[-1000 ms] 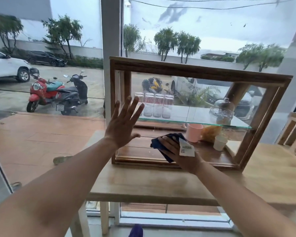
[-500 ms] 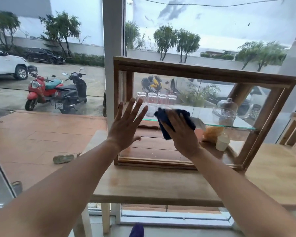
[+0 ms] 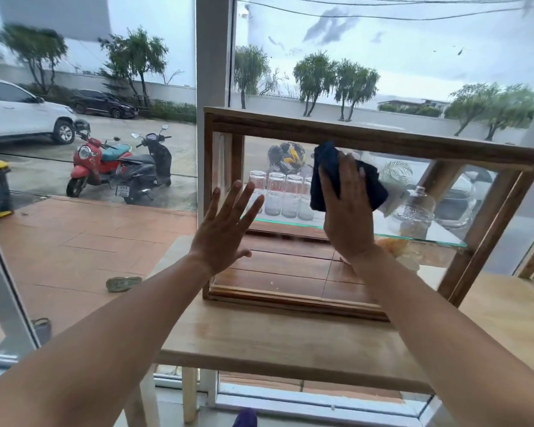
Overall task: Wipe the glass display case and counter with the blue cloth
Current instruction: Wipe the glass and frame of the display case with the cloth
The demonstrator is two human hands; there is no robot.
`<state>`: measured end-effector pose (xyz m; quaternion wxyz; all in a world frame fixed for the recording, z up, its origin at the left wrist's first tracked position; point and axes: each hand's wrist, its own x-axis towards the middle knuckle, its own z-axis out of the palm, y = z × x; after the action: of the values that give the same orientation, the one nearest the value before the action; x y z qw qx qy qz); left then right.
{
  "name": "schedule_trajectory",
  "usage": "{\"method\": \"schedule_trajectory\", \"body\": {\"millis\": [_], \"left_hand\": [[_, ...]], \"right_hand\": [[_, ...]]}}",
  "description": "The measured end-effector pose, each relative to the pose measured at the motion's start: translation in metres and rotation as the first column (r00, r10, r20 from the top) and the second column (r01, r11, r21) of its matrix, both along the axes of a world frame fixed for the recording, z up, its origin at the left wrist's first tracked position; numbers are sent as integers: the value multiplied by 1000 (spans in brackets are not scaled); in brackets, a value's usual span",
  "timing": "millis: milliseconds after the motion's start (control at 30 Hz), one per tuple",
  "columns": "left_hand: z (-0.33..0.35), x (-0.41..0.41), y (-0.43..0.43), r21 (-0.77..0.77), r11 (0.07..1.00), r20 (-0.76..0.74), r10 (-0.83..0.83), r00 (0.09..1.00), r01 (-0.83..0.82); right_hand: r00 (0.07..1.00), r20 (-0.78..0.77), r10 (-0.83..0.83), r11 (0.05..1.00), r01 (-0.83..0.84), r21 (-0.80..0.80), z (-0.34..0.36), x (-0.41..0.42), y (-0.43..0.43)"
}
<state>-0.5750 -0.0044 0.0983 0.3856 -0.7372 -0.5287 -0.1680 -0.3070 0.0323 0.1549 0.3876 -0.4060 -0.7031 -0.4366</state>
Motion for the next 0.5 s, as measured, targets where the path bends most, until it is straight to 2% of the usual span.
{"method": "schedule_trajectory", "body": {"millis": [33,100,167,200,267,300,367,433,500], "left_hand": [[0,0,-1,-4,1000,0,5,1000,-5],[0,0,-1,-10,1000,-8,25,1000,-25],[0,0,-1,-16,999,-16,36,999,-36],[1,0,-1,-17,999,-15,33,999,-33],[1,0,-2,-17,1000,-11,26,1000,-26],[2,0,-2,-15,1000,-11,27,1000,-27],[1,0,-2,-15,999,-18,35,999,-35],[1,0,-1,-13,999,-17,37,999,-37],[0,0,-1,-20,999,-7,35,999,-35]], "right_hand": [[998,66,8,1000,-7,-14,-15,-5,0],[938,341,56,998,-40,-55,-59,-3,-3],[766,637,84,996,-50,-71,-96,15,-7],[689,721,73,997,-31,-72,-105,25,-9],[635,770,58,997,4,-78,-104,37,-12],[655,754,49,998,-1,-63,-95,39,-12],[780,625,34,999,-17,-33,-68,38,-6],[925,380,23,1000,-15,-24,-32,31,0],[993,117,23,1000,-24,11,-8,17,3]]}}
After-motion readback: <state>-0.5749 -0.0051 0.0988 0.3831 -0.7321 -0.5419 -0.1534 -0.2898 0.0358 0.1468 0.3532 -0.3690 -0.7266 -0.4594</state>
